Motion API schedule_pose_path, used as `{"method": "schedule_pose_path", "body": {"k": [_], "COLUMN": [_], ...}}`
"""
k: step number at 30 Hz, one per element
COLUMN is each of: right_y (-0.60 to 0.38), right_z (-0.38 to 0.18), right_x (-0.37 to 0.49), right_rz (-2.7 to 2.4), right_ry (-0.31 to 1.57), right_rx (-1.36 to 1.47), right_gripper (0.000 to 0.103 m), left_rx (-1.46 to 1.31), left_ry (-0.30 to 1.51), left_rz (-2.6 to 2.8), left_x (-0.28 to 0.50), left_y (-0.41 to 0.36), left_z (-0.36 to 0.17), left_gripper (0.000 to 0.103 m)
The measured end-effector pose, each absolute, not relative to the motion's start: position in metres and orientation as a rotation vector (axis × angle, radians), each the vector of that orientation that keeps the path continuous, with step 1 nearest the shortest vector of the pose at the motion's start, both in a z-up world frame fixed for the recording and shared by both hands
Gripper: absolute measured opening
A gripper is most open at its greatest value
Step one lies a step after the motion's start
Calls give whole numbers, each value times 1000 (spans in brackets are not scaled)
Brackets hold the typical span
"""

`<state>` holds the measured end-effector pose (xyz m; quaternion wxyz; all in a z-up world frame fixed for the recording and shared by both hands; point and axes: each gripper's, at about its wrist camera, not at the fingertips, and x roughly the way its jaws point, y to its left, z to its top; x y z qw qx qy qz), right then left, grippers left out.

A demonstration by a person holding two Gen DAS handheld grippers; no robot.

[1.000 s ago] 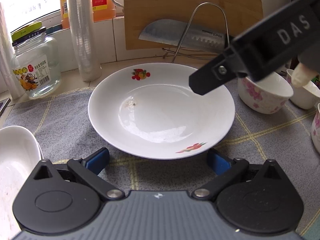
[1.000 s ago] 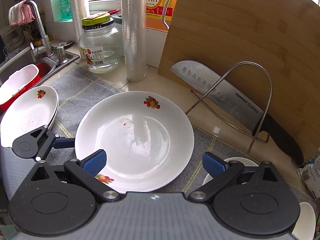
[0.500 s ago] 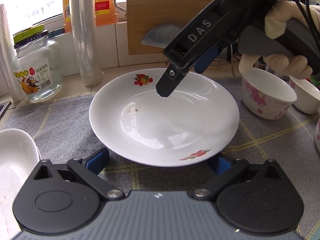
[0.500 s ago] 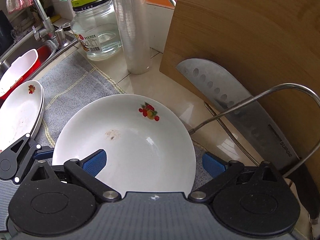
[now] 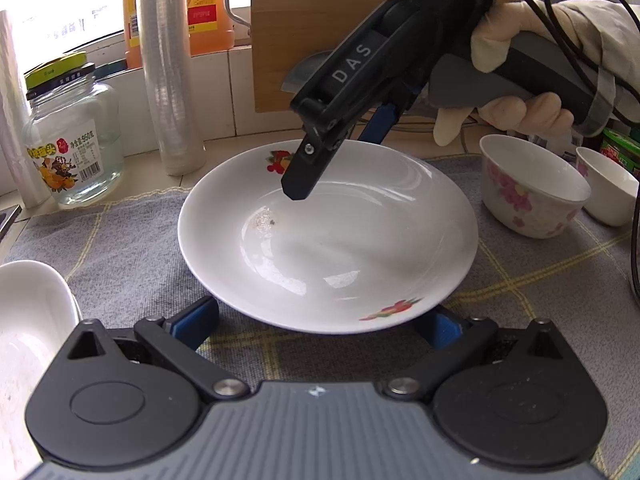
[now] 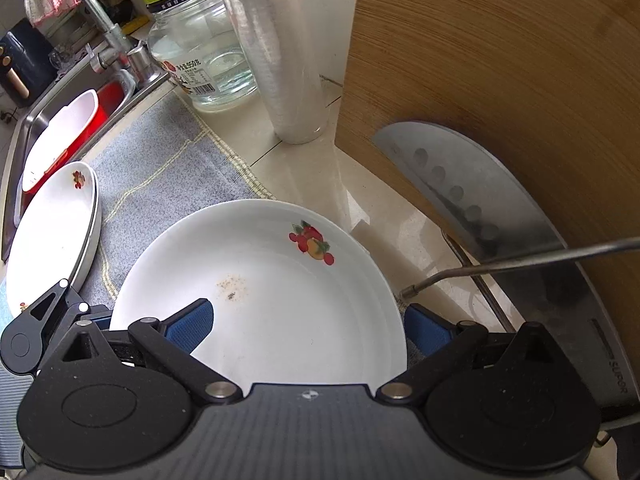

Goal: Organize plates and bowls
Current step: 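Lift the plate with both grippers and carry it toward the sink stack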

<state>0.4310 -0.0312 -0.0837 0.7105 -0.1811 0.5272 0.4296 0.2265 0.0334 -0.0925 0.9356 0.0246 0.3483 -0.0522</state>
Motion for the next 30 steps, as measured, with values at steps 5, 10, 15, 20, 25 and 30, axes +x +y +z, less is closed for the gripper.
{"method": "schedule_pose_path", "body": {"k": [5, 10, 15, 20, 25, 30], "right_y": [-26, -22, -23, -24, -26, -26], "right_z": [-90, -93, -93, -93, -89, -88], "right_x": [433, 433, 434, 434, 433, 430], "right_rz": [981, 998, 1016, 1023, 1035, 1040], "right_ry": [1190, 1192, 1199, 1202, 1194, 1193], "right_rx": [-415, -449, -450, -437, -430, -434], "right_gripper": [101, 101, 101, 101, 101, 101], "left_rx": [53, 56, 130, 125, 120, 119], "left_ry": [712, 716, 687, 695, 703, 710], "left_rz": [-113, -115, -114, -116, -113, -112], "left_x": [227, 227, 224, 227, 227, 228], "left_y": [34, 34, 28, 30, 33, 34], "left_z": [-93, -93, -93, -93, -93, -92], "left_gripper": [103, 103, 103, 103, 103, 102]}}
